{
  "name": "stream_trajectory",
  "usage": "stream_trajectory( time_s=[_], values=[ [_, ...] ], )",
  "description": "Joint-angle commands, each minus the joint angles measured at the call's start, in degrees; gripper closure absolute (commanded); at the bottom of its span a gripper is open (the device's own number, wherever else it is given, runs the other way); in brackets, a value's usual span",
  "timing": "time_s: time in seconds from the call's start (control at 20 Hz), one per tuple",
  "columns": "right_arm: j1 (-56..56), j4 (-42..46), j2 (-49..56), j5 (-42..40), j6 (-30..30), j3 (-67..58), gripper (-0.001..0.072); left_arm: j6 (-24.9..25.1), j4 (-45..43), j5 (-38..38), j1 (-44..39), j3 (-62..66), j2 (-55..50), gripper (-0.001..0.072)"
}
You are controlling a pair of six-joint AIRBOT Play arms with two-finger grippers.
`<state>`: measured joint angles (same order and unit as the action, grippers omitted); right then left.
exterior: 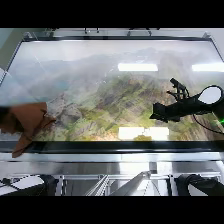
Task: Fold the shirts.
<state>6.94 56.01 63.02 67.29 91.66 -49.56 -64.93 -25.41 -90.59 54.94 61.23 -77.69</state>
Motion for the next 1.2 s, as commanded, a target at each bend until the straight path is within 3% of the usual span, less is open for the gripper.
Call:
stream_trajectory(
  time_s=[0.0, 0.1, 0.2, 0.35, 0.55, 0.65, 0.7, 0.75, 0.85, 0.9, 0.95, 1.05, 1.15],
  values=[
    [0.0, -1.1, 0.0, 0.4, 0.0, 0.0, 0.0692, 4.0, 24.3, -4.1, -14.3, 3.0, 6.9, 0.0679],
    [0.0, -1.0, 0.0, 1.1, -0.3, 0.0, 0.0692, 4.4, 26.6, -2.9, -25.0, 6.3, 8.7, 0.0679],
    [-0.4, -0.7, 0.0, 2.8, -5.3, 0.0, 0.0692, 2.9, 27.1, -2.8, -35.5, 9.2, 8.7, 0.0679],
    [-2.6, -0.5, 0.0, 6.0, -7.7, 0.0, 0.0692, 3.2, 27.0, -3.1, -47.7, 15.0, 7.0, 0.0679],
    [-8.1, -0.2, -0.3, 6.8, -7.7, 0.0, 0.0692, 3.4, 25.7, -3.9, -54.3, 20.7, 0.8, 0.0679],
    [-10.6, -0.2, -0.3, 6.8, -7.8, 0.0, 0.0691, 3.4, 20.7, -3.8, -56.1, 20.6, -2.8, 0.0674],
    [-11.2, -0.2, -0.3, 7.0, -7.7, 0.0, 0.0689, 3.3, 17.5, -3.8, -56.9, 20.6, -4.7, 0.056],
    [-11.8, -0.1, -0.3, 7.2, -7.8, 0.0, 0.0683, 2.5, 15.3, -4.0, -57.4, 20.6, -6.4, 0.0377],
    [-11.8, 1.0, -0.3, 9.0, -9.8, 0.0, 0.0682, 1.3, 14.5, -4.5, -56.9, 20.7, -9.6, 0.0359],
    [-11.8, 1.9, -0.3, 10.5, -10.7, 0.0, 0.0681, 0.0, 14.5, -5.0, -55.9, 20.7, -10.7, 0.0265],
    [-11.8, 3.0, -0.3, 11.8, -10.7, 0.0, 0.0681, -1.5, 14.4, -5.4, -54.0, 20.7, -11.6, 0.0007],
    [-11.8, 3.8, -0.3, 12.7, -10.7, 0.0, 0.0681, -3.2, 11.7, -7.3, -50.2, 20.7, -12.7, -0.0007],
    [-11.8, 3.9, -0.2, 12.7, -10.8, 0.0, 0.0683, -4.7, 0.7, -9.1, -48.1, 20.6, -12.8, -0.0006]
  ],
)
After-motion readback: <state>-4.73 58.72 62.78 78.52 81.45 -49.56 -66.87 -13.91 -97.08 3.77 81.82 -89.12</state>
